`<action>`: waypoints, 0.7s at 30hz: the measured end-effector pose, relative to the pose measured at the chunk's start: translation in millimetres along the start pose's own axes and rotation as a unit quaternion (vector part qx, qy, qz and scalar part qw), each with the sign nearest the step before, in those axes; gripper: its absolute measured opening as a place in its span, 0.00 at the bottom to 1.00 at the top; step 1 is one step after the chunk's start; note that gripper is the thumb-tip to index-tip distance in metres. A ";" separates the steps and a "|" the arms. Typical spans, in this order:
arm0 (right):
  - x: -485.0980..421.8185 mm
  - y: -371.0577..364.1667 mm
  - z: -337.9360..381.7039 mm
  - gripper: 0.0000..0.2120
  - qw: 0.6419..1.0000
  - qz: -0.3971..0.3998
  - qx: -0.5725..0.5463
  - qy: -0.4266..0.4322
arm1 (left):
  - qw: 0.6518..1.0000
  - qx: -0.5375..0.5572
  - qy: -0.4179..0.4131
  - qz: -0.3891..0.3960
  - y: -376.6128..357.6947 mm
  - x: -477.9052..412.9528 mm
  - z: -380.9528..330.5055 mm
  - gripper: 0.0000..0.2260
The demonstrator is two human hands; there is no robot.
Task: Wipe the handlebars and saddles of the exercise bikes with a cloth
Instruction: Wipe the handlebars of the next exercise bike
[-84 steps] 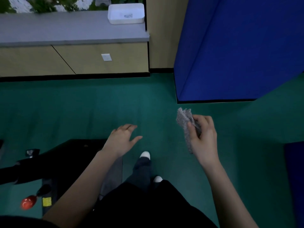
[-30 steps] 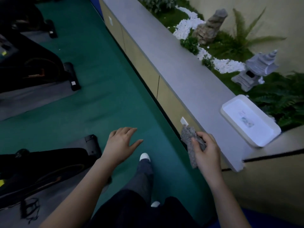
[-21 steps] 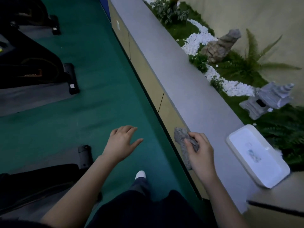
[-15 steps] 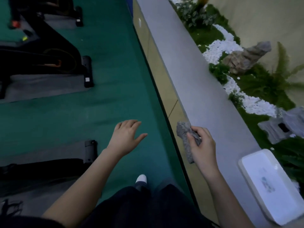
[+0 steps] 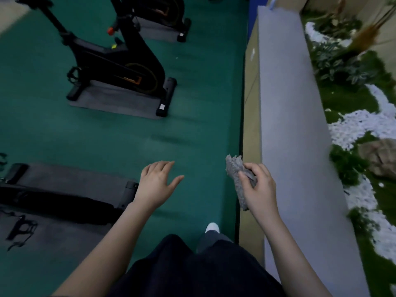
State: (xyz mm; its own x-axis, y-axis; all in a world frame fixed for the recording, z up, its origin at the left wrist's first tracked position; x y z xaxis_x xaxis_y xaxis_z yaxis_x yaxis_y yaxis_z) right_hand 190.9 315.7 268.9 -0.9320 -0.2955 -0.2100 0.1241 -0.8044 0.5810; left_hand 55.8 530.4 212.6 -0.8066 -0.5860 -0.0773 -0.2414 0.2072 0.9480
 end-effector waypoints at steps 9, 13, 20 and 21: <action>-119.9 -7.4 -41.2 0.09 0.999 0.037 0.019 0.005 | 0.996 -0.008 0.086 -0.024 -6.5 -62.2 -19.9 0.27; -158.1 -41.8 -35.0 0.09 0.997 0.075 0.013 0.014 | 0.992 -0.018 0.125 -0.019 -10.2 -86.6 -5.4 0.27; -225.1 -127.8 5.0 0.09 0.992 0.120 0.007 0.048 | 0.987 -0.026 0.157 -0.010 -21.9 -167.3 46.3 0.28; -234.9 -139.6 11.9 0.09 0.990 0.128 0.006 0.052 | 0.987 -0.024 0.160 -0.009 -22.7 -182.0 53.8 0.28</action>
State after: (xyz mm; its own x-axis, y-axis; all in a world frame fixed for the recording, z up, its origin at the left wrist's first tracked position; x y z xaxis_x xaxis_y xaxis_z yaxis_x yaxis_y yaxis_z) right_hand 388.4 503.5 246.5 -0.8305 -0.5408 -0.1338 0.3471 -0.6901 0.6350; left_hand 179.0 674.5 188.5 -0.5886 -0.8084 0.0005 -0.2215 0.1619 0.9616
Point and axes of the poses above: each hand's wrist, its own x-axis away from the middle knuckle, its own y-axis out of the back of the hand, z = x × y, the point moved 5 cm from there along -x, towards the middle knuckle, and after that the axes turned 12 degrees about -z, right-handed, at the moved point
